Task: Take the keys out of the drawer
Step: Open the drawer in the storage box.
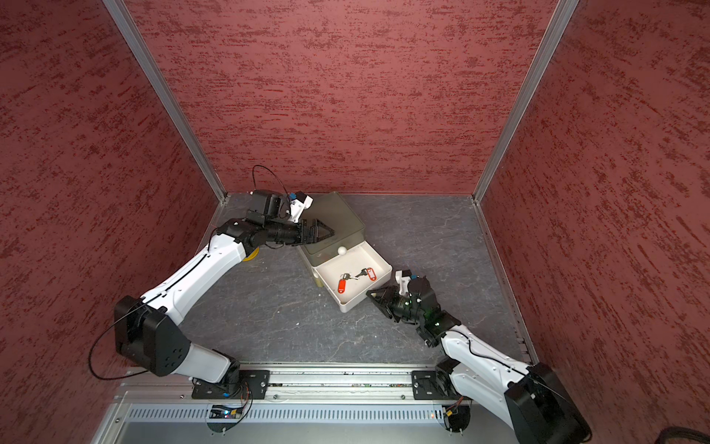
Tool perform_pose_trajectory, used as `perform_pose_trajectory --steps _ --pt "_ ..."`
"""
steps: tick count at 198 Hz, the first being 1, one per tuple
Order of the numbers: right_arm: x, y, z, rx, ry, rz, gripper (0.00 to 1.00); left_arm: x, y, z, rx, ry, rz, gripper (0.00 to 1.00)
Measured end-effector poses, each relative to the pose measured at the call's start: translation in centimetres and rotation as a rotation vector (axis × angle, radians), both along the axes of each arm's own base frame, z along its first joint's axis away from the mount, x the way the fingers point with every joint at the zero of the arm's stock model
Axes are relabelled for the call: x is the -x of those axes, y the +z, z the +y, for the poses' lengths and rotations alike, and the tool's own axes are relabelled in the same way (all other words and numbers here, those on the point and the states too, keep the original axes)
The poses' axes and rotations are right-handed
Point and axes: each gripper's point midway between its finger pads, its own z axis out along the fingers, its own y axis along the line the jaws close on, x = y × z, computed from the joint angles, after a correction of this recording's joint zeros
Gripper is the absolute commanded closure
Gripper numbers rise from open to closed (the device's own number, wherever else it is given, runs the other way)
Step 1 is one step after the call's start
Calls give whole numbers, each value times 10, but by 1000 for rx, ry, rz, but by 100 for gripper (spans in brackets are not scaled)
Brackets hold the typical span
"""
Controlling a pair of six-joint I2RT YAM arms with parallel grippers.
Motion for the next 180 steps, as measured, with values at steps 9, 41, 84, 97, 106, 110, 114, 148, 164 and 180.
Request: perform_pose_trajectory --steps 9,41,84,97,106,110,114,148,164,180 --pt "0 1 0 -2 0 -2 74 0 0 0 0 -1 0 0" --pt "3 -2 -2 -2 -1 1 74 -2 0 -2 2 -4 -5 0" --pt "5 1 -3 -10 -6 -17 73 -4 0 -5 2 -8 -4 0" --pt "5 2 -3 -11 -10 -21 73 -5 0 -6 2 -10 -5 0" --pt "5 2 -4 -11 -10 -21 73 -5 0 -6 2 -9 -5 0" --pt "5 1 -4 -10 -11 -20 73 -5 0 -6 2 -10 -5 0" --pt "5 1 -4 -9 -11 -20 73 -5 0 -6 2 -10 -5 0" --pt "6 -3 -5 -6 -14 -15 68 -5 0 -7 2 -11 -5 0" --pt "8 -6 -6 -2 -15 -10 67 -5 0 -6 2 -11 -5 0" --pt "11 -13 -8 9 -15 8 64 -5 0 -6 1 -10 -5 0"
